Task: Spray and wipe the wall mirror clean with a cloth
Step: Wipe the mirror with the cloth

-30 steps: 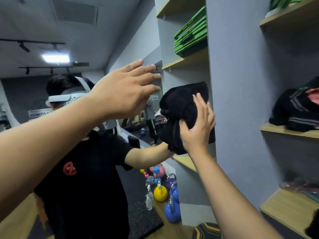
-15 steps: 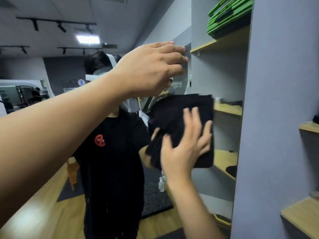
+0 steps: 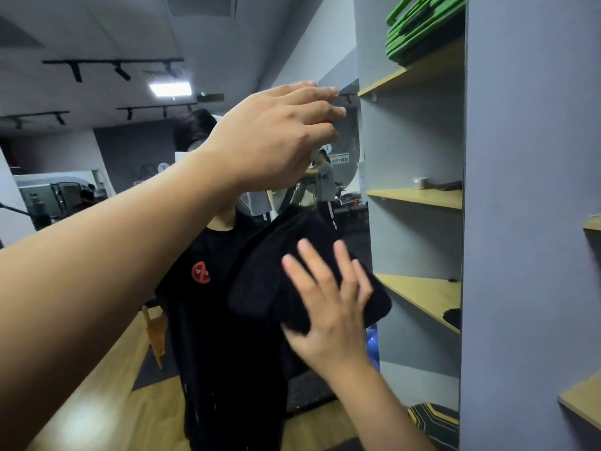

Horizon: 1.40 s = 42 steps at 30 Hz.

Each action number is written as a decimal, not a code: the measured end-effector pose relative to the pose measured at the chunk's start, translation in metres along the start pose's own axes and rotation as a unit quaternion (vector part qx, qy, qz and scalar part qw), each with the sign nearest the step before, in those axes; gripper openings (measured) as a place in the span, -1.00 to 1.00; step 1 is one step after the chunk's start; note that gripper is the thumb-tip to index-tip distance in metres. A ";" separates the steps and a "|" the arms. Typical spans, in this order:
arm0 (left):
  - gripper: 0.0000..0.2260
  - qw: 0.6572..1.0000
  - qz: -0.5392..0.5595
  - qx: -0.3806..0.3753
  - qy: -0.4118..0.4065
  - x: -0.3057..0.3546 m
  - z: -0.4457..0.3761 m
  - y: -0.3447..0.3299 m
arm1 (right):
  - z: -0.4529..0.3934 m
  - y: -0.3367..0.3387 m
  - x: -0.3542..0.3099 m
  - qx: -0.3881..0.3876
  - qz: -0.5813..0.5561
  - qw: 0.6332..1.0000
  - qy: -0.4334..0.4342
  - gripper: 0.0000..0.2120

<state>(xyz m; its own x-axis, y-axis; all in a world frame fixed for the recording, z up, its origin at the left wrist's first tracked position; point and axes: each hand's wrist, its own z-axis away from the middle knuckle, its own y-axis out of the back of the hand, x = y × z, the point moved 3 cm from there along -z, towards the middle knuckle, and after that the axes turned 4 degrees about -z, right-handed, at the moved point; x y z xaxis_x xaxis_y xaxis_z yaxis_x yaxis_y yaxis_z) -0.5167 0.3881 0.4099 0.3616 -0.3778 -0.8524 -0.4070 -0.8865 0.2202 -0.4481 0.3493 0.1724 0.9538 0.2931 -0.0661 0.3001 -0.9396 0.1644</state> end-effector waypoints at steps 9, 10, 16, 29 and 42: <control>-0.68 1.000 -0.005 0.012 0.001 0.001 0.002 -0.001 | -0.088 0.035 0.068 0.183 -0.090 0.933 -0.296 -0.32; -0.68 1.000 -0.005 0.013 0.003 0.002 0.001 -0.001 | -0.094 0.036 0.070 0.199 -0.092 0.922 -0.320 -0.33; -0.67 1.000 -0.001 -0.009 0.013 0.000 0.000 -0.002 | -0.087 0.020 0.017 0.192 -0.093 0.919 -0.332 -0.29; -0.65 1.000 -0.005 -0.003 0.008 0.002 0.000 -0.001 | 0.000 -0.004 -0.016 0.002 -0.006 0.999 0.053 -0.29; -0.65 1.000 -0.010 0.014 -0.003 0.004 0.001 -0.001 | -0.086 0.053 0.122 0.203 -0.056 0.937 -0.280 -0.39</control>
<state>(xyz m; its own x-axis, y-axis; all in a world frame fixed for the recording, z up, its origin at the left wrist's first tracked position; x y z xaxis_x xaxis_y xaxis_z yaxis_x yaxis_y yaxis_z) -0.5155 0.3880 0.4062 0.3654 -0.3589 -0.8588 -0.4224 -0.8861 0.1906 -0.3148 0.3504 0.2581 0.7253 0.3614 -0.5859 0.2592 -0.9318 -0.2540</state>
